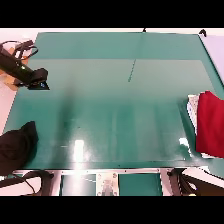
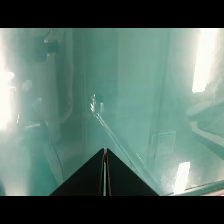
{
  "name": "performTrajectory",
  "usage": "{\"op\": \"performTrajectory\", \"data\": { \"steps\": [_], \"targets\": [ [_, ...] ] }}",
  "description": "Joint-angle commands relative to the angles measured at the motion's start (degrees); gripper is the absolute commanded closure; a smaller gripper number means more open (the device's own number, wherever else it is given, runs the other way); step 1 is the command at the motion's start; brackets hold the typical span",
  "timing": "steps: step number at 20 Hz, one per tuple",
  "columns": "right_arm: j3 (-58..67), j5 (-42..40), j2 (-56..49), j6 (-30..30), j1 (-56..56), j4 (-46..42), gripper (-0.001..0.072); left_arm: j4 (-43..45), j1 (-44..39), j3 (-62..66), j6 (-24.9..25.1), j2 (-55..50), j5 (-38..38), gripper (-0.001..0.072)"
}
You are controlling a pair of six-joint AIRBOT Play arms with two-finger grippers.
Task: Fold the shirts.
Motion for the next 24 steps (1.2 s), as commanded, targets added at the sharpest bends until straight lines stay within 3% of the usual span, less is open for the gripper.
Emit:
{"op": "performTrajectory", "data": {
  "steps": [1,2,3,6,9,12,17,20,24],
  "targets": [
    [3.8,-2.4,-0.8,1.6,1.3,5.0,0.0258,-0.3,0.0,0.0,0.6,0.0,1.2,0.0673],
    [6.2,-4.9,-0.8,0.6,2.7,10.3,0.0491,-0.9,0.0,0.0,1.5,0.0,1.6,0.0673],
    [8.5,-8.0,-0.7,-1.6,4.7,16.1,0.0674,-2.1,0.0,0.0,2.5,0.0,2.7,0.0673],
    [12.3,-17.3,0.2,-8.7,14.1,28.7,0.0699,-7.3,0.0,0.0,4.3,0.0,5.7,0.0673],
    [9.9,-25.4,4.2,-14.7,26.2,29.9,0.0702,-13.5,0.0,-0.6,4.4,0.2,5.6,0.0674],
    [-1.2,-29.3,12.6,-20.0,35.9,29.4,0.0702,-17.3,-1.5,-12.7,4.5,7.3,7.9,0.0674],
    [-26.3,-34.8,29.2,-20.8,46.9,29.7,0.0702,-17.3,-8.3,-38.9,2.7,24.0,16.9,0.0674],
    [-31.5,-35.9,31.6,-20.8,51.2,29.7,0.0701,-17.3,-9.2,-42.6,2.3,26.1,16.2,0.0673],
    [-31.8,-30.8,31.5,-20.7,52.1,29.6,0.0701,-17.3,-9.1,-42.5,2.3,26.1,16.4,0.0673]
  ]
}}
